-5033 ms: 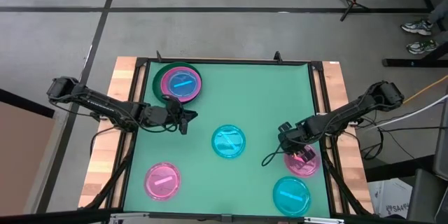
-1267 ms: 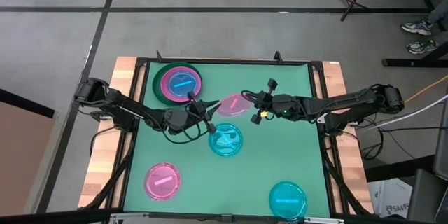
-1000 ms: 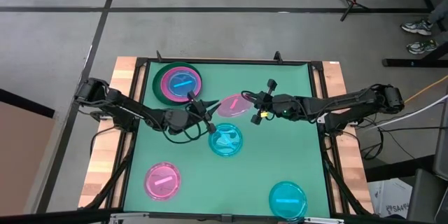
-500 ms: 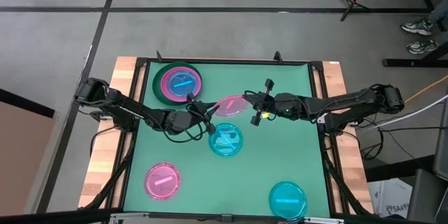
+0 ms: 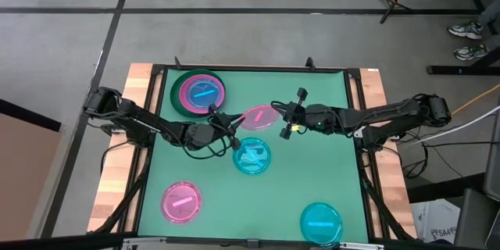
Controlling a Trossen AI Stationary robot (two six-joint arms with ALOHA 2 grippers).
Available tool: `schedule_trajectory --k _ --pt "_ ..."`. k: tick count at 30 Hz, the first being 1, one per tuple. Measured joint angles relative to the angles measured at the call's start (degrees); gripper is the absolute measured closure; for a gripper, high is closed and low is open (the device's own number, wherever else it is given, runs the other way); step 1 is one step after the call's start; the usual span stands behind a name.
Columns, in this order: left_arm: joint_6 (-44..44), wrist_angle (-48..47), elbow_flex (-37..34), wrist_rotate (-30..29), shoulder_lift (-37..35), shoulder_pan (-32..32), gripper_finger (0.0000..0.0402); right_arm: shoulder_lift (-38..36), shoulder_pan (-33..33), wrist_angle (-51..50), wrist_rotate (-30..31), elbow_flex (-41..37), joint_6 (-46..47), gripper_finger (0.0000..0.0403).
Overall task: Stack plastic plates
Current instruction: Stack the right light pink plate on top of the blue plate
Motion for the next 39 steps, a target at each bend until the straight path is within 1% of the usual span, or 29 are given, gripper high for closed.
schedule_trajectory --k 7,10,15,22,25,33,36,39 --pt "-0.02 0.00 0.00 0.00 0.02 0.00 0.0347 0.00 0.00 -0.17 0.00 0.00 0.04 0.0403" --pt "-0.02 0.00 0.00 -0.01 0.00 0.00 0.0361 0.00 0.00 -0.17 -0.02 0.00 0.04 0.0403" --pt "-0.09 -0.10 -0.02 -0.70 0.00 0.05 0.0394 0.00 0.00 -0.24 -0.41 0.00 0.04 0.0403" --pt "-0.11 -0.20 -0.04 -0.79 0.00 0.04 0.0398 0.00 -0.02 -0.28 -1.68 0.00 0.06 0.0401" --pt "-0.09 -0.16 -0.04 -1.04 0.00 0.04 0.0399 0.00 -0.05 -0.24 -2.46 0.00 0.06 0.0387" --pt "-0.11 0.02 -0.04 -0.79 -0.21 0.00 0.0401 -0.05 -0.07 0.01 -3.40 0.00 -0.28 0.0316" --pt "-0.15 -0.11 -0.04 -0.50 -1.11 -0.02 0.0401 -0.55 -0.04 -0.09 -3.63 0.00 -3.66 0.0301" --pt "-0.69 -0.20 -0.02 0.53 -2.90 0.04 0.0401 -2.15 -0.07 -0.95 -6.45 0.00 -7.36 0.0294"
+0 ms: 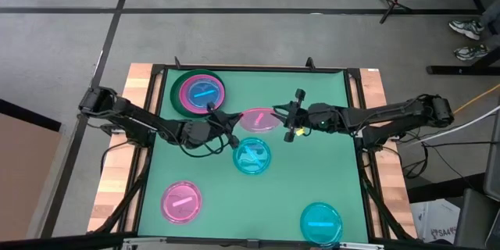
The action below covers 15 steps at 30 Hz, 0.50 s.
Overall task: Stack plastic plates
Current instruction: Stack the right light pink plate on top of the blue plate
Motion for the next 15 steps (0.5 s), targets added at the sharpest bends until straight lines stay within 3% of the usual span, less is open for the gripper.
schedule_trajectory --k 6,15 --pt "-6.54 -5.28 0.03 5.11 -5.62 2.06 0.0401 -4.80 0.02 -3.70 -2.08 0.00 -0.76 0.0292" --pt "-14.48 -24.97 0.02 13.31 -15.93 8.09 0.0401 -12.54 0.00 -13.26 -1.98 0.00 -1.83 0.0292"
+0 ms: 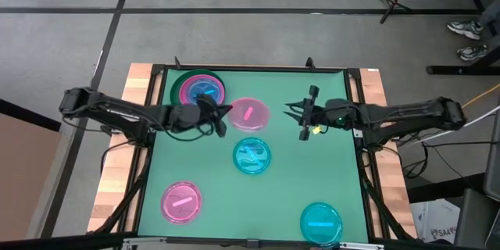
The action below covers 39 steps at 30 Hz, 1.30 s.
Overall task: Stack plastic plates
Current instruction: Stack the right light pink plate on top of the blue plate
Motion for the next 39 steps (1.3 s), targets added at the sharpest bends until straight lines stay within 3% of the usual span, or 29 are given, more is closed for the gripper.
schedule_trajectory --k 10,21,30,39 --pt "-3.17 -16.42 0.00 12.17 -9.11 16.74 0.0401 -0.77 0.02 -5.21 -2.18 0.00 0.13 0.0292" --pt "-4.50 -27.63 0.00 27.63 -10.22 39.85 0.0401 -0.72 0.04 -6.65 -2.62 -0.02 0.15 0.0292" --pt "-4.50 -36.63 0.00 31.55 -10.09 50.88 0.0401 -0.72 0.04 -6.65 -2.60 -0.02 0.15 0.0292" --pt "-10.73 -38.23 0.00 31.45 -9.19 55.77 0.0401 -0.72 0.02 -6.63 -2.60 -0.02 0.15 0.0292"
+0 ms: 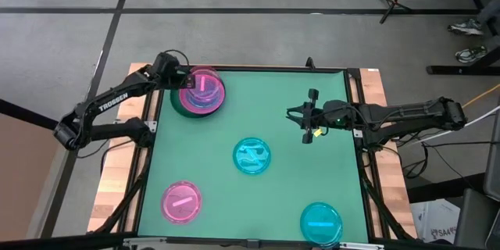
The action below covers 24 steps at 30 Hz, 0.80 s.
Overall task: Stack plastic plates
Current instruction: Stack the right light pink plate on top of the blue plate
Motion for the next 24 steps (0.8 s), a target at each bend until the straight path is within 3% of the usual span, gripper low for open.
schedule_trajectory --k 5,24 --pt "-4.07 -2.52 -0.02 0.02 3.97 0.35 0.0401 0.00 0.00 0.00 0.00 0.00 0.00 0.0292" --pt "-4.12 -1.74 -0.02 -0.54 12.96 0.35 0.0397 0.00 0.00 0.00 0.00 0.00 0.02 0.0292"
